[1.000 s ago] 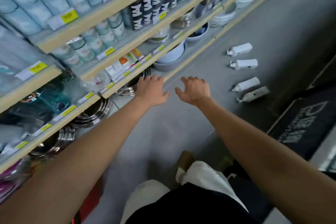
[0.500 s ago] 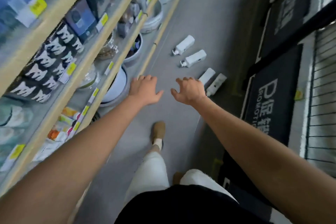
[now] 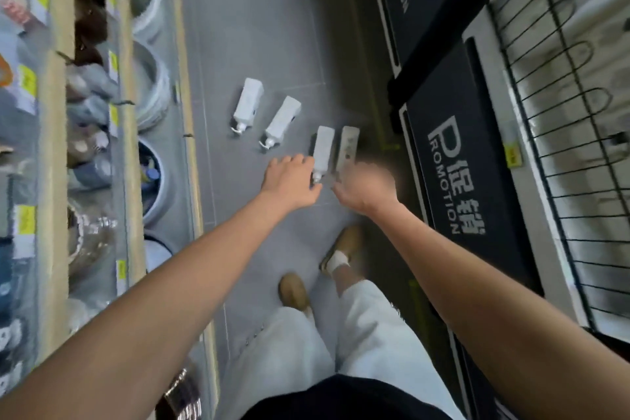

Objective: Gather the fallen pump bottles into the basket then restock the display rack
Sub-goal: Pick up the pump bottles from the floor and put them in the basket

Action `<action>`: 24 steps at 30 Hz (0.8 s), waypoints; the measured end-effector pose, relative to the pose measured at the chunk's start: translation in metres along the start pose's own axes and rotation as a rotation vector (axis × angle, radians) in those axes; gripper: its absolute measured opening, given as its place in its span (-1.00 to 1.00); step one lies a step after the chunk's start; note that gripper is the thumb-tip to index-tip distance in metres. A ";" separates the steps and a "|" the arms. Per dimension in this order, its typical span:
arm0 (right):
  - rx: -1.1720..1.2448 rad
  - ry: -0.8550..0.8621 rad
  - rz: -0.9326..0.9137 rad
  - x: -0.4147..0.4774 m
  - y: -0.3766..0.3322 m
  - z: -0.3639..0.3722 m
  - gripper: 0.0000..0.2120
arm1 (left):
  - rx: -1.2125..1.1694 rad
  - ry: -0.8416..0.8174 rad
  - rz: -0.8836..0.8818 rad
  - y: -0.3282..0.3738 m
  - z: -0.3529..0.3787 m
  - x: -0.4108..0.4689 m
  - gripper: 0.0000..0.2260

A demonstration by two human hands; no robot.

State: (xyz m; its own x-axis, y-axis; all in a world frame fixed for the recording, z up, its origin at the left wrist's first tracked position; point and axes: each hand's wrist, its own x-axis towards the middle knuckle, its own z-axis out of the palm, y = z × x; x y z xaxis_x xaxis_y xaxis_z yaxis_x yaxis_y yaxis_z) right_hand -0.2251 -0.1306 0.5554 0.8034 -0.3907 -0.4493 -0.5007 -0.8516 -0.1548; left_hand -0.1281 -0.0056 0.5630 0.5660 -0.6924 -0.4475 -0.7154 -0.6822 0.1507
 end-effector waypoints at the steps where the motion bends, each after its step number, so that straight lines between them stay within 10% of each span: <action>1: 0.014 -0.008 0.019 0.011 0.005 0.000 -0.57 | 0.008 -0.015 0.021 -0.002 -0.001 0.017 -0.52; 13: 0.181 -0.124 0.144 0.198 0.093 0.068 -0.53 | -0.196 -0.149 -0.119 -0.005 0.078 0.235 -0.45; 24: 0.372 -0.142 0.469 0.402 0.157 0.304 -0.45 | -0.337 -0.183 -0.267 -0.041 0.339 0.464 -0.20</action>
State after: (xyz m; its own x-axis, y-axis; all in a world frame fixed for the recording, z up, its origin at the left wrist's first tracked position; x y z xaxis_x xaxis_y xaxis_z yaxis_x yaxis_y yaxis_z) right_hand -0.0789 -0.3153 0.0828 0.4322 -0.6224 -0.6525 -0.8900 -0.4111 -0.1974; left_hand 0.0251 -0.2193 0.0507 0.6087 -0.4505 -0.6531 -0.3645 -0.8900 0.2742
